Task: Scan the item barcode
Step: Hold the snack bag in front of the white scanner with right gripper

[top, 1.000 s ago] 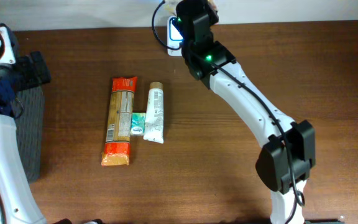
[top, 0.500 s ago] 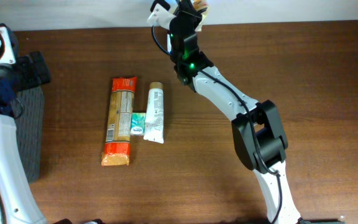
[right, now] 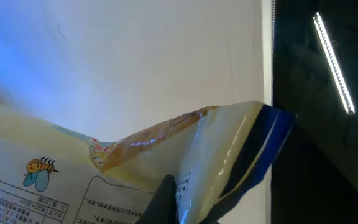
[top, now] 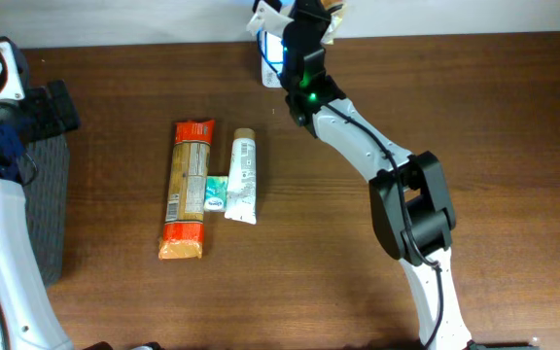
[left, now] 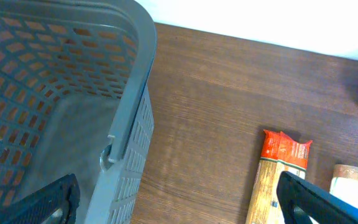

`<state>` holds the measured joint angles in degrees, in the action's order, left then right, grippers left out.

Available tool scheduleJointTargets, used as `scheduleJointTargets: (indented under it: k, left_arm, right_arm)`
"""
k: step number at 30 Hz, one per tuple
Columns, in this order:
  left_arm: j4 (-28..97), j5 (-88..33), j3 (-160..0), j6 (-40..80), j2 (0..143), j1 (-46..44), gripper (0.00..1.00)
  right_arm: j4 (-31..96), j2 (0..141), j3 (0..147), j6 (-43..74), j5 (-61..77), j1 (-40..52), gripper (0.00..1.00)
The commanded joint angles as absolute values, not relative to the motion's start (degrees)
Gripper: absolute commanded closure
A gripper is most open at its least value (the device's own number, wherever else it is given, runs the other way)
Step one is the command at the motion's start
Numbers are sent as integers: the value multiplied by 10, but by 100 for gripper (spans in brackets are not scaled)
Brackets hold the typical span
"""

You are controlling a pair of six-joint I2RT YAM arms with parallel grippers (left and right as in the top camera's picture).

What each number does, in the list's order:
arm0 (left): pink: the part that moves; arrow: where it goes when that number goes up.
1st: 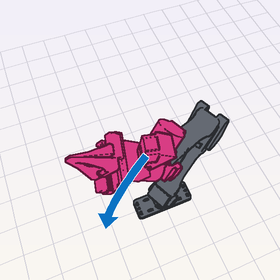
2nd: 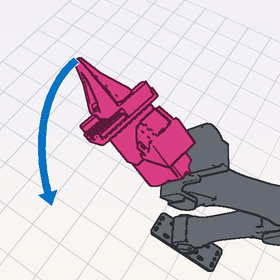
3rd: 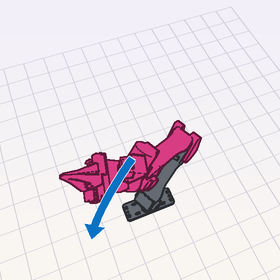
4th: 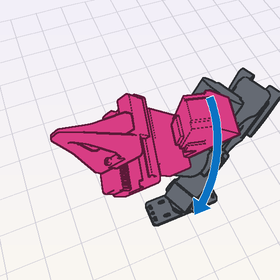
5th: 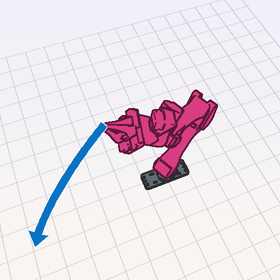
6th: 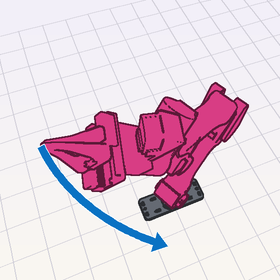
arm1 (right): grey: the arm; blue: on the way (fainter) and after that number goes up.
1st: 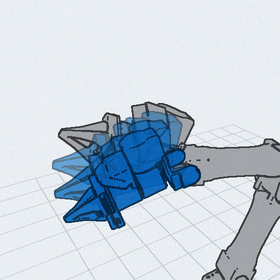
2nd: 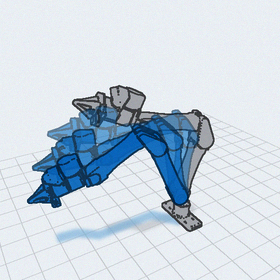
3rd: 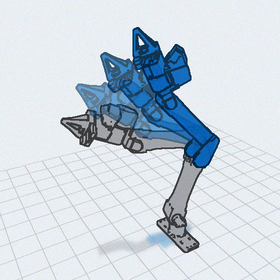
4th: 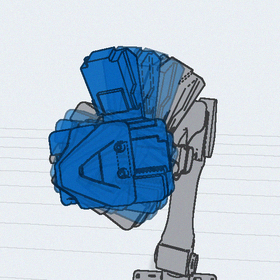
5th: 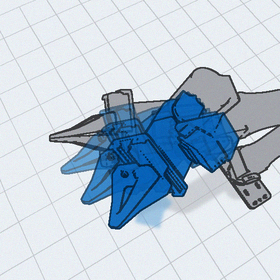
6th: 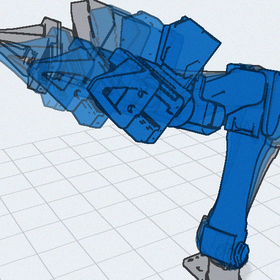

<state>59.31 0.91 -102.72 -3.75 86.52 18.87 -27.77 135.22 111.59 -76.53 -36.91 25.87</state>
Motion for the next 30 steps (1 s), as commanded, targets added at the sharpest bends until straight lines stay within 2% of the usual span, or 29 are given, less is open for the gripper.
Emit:
scheduleJointTargets:
  k: [1,16,25,30]
  left_arm:
    - [593,13,-1034,-48,862,190,1]
    - [593,13,-1034,-48,862,190,1]
    - [593,13,-1034,-48,862,190,1]
    - [593,13,-1034,-48,862,190,1]
  right_arm:
    - [-273,1358,1127,-793,-375,251,96]
    - [-295,1387,1127,-794,-359,244,96]
    - [-375,1387,1127,-920,-349,252,96]
    - [-376,1387,1127,-928,-341,260,96]
